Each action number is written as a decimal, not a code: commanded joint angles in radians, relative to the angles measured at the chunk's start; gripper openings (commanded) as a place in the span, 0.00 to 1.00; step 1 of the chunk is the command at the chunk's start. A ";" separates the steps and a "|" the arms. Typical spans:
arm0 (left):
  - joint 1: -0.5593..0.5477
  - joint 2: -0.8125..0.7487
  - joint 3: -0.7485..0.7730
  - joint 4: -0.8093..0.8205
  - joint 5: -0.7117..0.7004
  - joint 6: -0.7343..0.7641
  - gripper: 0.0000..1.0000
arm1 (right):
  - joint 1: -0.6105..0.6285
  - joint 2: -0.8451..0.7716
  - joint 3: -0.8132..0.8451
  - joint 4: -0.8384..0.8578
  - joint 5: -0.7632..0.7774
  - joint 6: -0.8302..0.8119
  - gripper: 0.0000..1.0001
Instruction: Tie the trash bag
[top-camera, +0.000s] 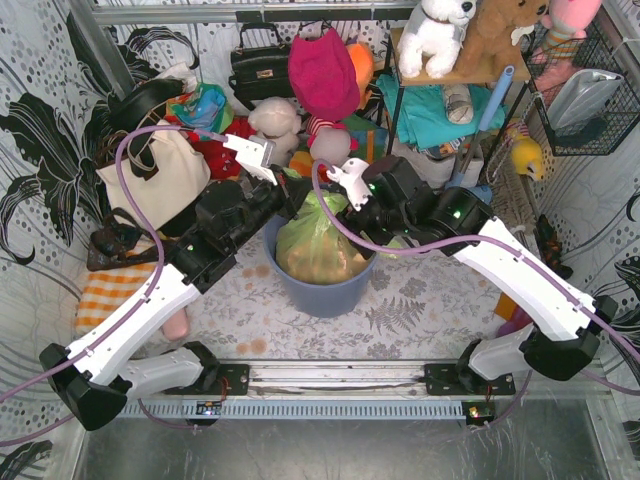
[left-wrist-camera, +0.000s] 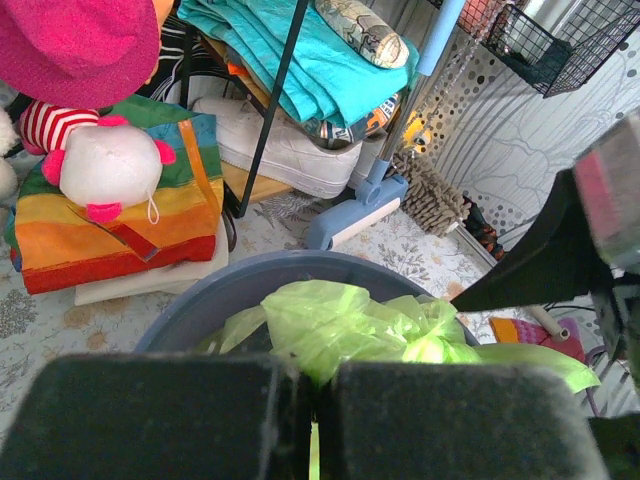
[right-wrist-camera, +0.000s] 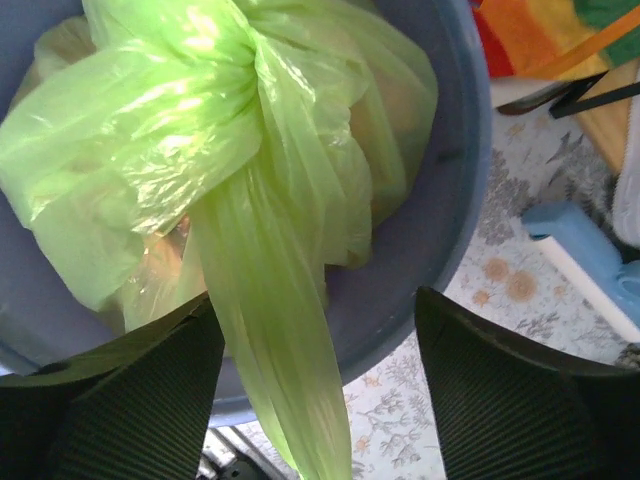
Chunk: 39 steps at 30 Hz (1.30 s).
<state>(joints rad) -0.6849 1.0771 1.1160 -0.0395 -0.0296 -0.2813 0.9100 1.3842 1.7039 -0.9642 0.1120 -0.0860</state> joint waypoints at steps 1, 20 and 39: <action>0.004 -0.008 0.025 0.047 0.014 0.010 0.00 | 0.001 -0.008 -0.012 0.015 0.002 -0.025 0.65; 0.004 -0.015 0.065 0.039 -0.020 0.035 0.00 | 0.000 -0.022 0.109 -0.108 0.068 0.095 0.00; 0.004 -0.084 -0.062 -0.079 -0.373 -0.069 0.00 | 0.002 -0.139 -0.005 -0.169 0.352 0.398 0.00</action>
<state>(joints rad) -0.6899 1.0172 1.1015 -0.0746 -0.1928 -0.3115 0.9169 1.3193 1.7760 -1.0996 0.3943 0.2222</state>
